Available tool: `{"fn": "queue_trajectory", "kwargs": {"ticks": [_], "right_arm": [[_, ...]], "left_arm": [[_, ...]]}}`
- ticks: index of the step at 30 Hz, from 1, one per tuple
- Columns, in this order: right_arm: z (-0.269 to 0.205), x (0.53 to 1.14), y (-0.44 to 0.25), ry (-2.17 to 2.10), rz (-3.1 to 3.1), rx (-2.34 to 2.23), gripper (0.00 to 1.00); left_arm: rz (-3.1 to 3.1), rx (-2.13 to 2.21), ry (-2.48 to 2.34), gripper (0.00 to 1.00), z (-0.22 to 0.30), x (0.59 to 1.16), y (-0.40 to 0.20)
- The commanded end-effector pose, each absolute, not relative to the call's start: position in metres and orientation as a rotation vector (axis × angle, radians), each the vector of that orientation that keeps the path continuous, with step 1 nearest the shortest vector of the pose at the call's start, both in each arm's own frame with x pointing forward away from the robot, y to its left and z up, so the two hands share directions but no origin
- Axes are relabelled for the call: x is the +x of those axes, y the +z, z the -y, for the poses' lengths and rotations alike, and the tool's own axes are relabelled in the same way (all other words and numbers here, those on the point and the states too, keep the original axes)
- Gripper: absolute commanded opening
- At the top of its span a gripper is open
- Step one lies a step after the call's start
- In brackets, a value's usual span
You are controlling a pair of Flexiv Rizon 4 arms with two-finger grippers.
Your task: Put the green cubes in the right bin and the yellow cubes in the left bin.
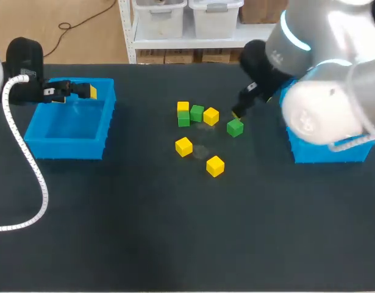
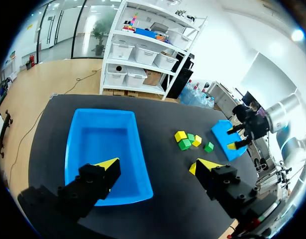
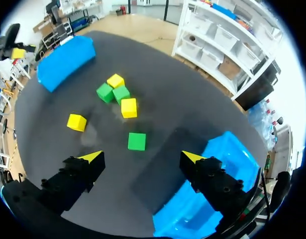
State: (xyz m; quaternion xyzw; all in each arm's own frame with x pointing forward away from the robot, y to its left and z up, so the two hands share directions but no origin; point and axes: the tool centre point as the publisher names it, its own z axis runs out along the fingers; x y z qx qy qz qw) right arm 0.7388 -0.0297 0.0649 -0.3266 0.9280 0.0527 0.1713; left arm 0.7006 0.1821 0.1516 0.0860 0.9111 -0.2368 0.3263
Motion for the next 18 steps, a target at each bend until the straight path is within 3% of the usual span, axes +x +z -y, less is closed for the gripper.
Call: {"fn": "queue_trajectory", "kwargs": {"ticks": [1,14,15,16,18], "right_arm": [[0.012,0.758,0.025,0.114,-2.691,-0.943,1.00],[0.005,0.766,-0.020,-0.002,-2.788,-0.916,1.00],[0.005,0.765,-0.022,-0.021,-2.796,-0.908,0.78],[0.005,0.765,-0.022,-0.018,-2.796,-0.909,0.36],[0.007,0.764,-0.024,-0.049,-2.808,-0.894,0.00]], "left_arm": [[-2.377,0.231,-0.633,1.00,-0.184,0.700,0.150],[-2.377,0.231,-0.633,1.00,-0.184,0.700,0.150],[-2.377,0.231,-0.633,1.00,-0.184,0.700,0.150],[-2.377,0.231,-0.633,1.00,-0.184,0.700,0.150],[-2.377,0.231,-0.633,1.00,-0.184,0.700,0.150]]}}
